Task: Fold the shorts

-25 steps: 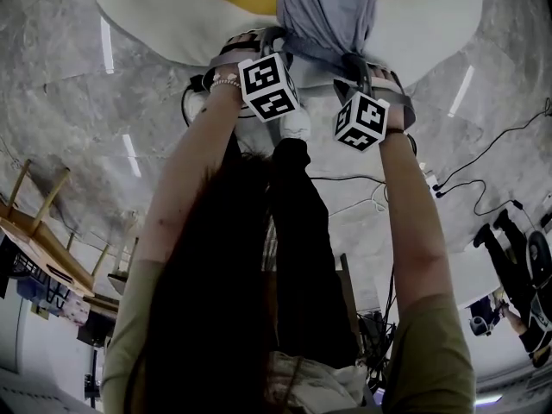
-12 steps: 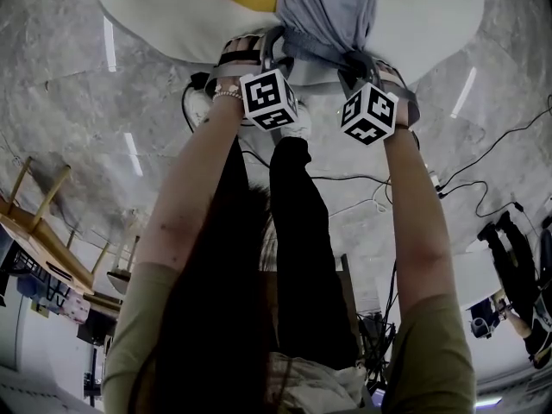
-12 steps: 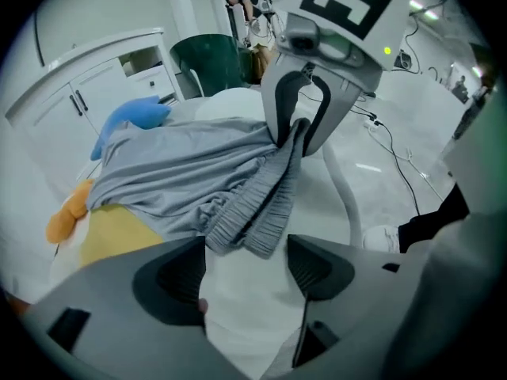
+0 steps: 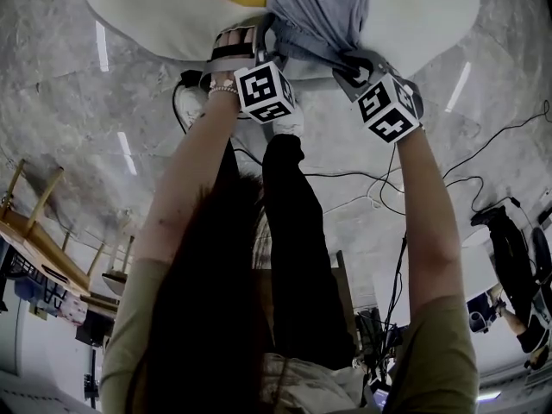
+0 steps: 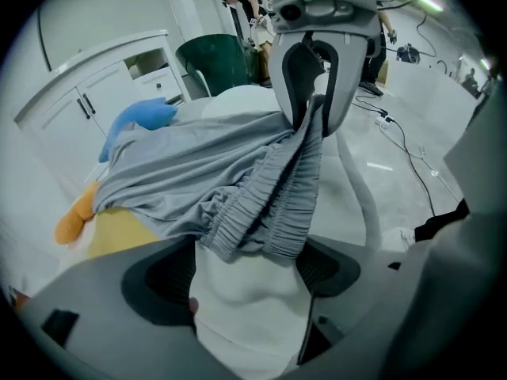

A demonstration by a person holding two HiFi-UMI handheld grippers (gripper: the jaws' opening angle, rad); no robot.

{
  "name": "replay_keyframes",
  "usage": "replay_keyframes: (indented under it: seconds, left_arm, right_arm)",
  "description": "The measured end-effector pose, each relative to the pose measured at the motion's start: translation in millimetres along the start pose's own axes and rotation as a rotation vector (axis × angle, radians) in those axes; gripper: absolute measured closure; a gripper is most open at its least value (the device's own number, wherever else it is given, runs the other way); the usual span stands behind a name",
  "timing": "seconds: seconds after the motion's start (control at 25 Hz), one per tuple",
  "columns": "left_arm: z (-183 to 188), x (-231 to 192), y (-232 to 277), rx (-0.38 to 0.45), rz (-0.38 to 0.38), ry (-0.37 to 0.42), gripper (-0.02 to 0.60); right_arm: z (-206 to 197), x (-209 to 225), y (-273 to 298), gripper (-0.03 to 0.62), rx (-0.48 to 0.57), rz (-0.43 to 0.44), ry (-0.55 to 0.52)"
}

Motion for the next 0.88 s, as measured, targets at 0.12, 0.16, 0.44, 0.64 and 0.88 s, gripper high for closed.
replay_keyframes:
  seconds: [0.12,0.16,0.44,0.64,0.88]
  left_arm:
    - [4.0,0.1,-5.4,0.040,0.076,0.015,0.201]
    - [5.2,0.1,-7.7,0.056,0.095,0.020,0.201]
    - [14.9,-0.6,-19.0,0.135,0.072,0.124,0.423]
    - [12.0,-2.8,-26.4,0.085,-0.068,0.086,0.451]
    - [-1.2,30.4,-72.4,0.033,-0.234,0.127,0.454]
  right_arm:
    - [1.4,1.4,-4.2,0.484,0.001,0.043,-0.010]
    - [2.4,1.4,-5.7,0.484,0.004,0.059,-0.011]
    - [9.7,-7.8,-15.7,0.484,0.028,0.121,-0.074]
    - [7.3,-10.9,-14.4,0.484,0.007,0.128,-0.061]
    - [3.4,-48.6,-20.8,0.484,-0.070,0.262,-0.096]
Point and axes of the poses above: the fingertips, and each gripper's own axes: y forward along the fingers, x to its right, z out of its top, the point moved 7 cm from there along -y, backward along the fingers, and after that the axes turned 2 degrees about z, right-handed, at the moved point
